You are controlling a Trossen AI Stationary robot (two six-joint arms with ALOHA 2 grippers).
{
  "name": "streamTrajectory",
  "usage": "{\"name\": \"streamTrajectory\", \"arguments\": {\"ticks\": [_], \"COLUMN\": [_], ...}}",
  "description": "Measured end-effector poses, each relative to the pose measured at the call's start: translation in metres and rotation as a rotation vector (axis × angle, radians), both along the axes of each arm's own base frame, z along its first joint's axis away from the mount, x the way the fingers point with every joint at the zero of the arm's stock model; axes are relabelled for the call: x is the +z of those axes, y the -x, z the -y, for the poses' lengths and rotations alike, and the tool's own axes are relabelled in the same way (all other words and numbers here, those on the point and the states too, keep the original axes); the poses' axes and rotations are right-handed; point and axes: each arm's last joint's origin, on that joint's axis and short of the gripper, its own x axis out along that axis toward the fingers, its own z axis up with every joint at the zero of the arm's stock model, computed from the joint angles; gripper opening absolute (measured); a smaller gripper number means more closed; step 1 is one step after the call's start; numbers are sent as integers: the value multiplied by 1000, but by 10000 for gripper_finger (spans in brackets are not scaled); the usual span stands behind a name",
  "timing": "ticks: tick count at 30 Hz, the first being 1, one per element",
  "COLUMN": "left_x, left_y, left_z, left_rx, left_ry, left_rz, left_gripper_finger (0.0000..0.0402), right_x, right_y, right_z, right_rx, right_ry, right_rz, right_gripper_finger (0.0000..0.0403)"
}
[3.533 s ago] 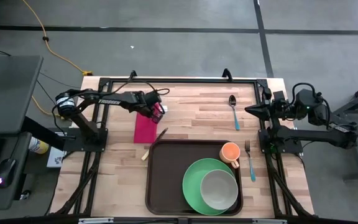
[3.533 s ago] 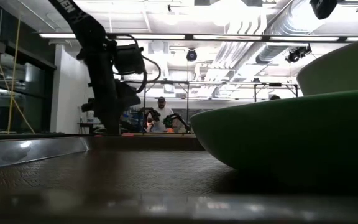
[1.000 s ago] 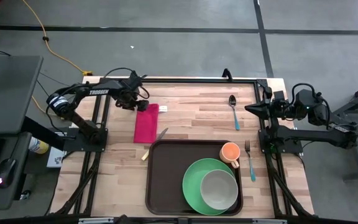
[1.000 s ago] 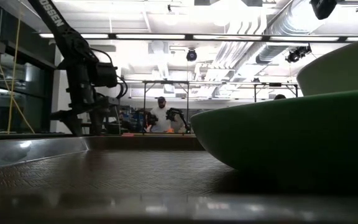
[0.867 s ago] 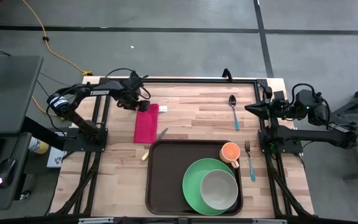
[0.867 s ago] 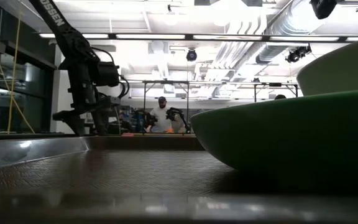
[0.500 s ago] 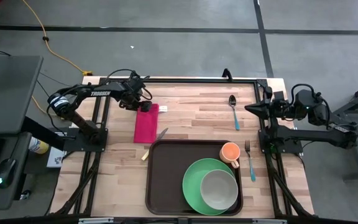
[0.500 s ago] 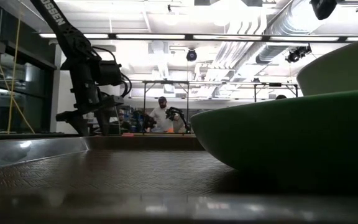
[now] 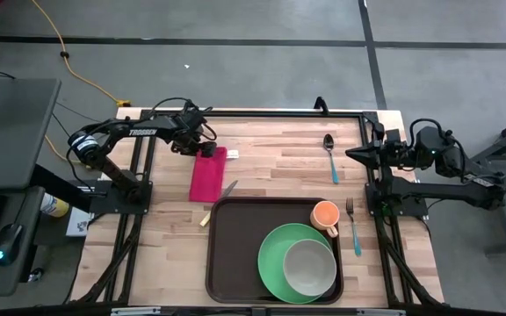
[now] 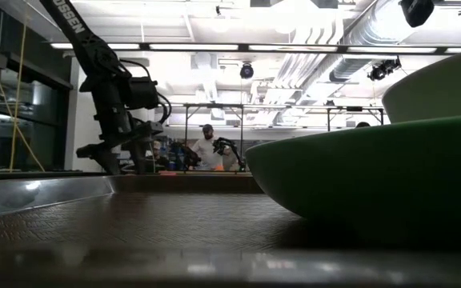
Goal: Set up tray
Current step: Put the red napkin on the black serving tray to the left side of the green plate
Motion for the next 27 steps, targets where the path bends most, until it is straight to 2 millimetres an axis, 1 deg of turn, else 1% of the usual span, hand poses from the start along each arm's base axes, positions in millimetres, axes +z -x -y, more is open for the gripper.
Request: {"name": "streamTrajectory", "arguments": {"ticks": [2,5,11,19,22,23,27], "left_x": [0,0,-1,-6,-6,-6,-6], "left_y": [0,1,2,6,6,6,7], "left_z": [0,0,0,2,2,2,2], "left_rx": [0,-4,-21,-10,-34,-46,-82], "left_ry": [-2,-9,-30,-52,-68,-75,-89], "left_rz": [-3,-13,-42,-81,-85,-88,-94], "left_gripper_finger": [284,253,167,69,22,14,13], "right_x": [0,0,0,0,-1,-1,-1], "right_y": [0,0,0,0,0,0,0], "right_z": [0,0,0,0,0,0,0], "right_rx": [0,0,-1,1,1,1,0], "right_ry": [1,-1,-8,-18,-23,-23,-28], "right_rz": [0,0,1,-3,-9,-9,-9], "right_gripper_finger": [0,0,0,0,0,0,0]}}
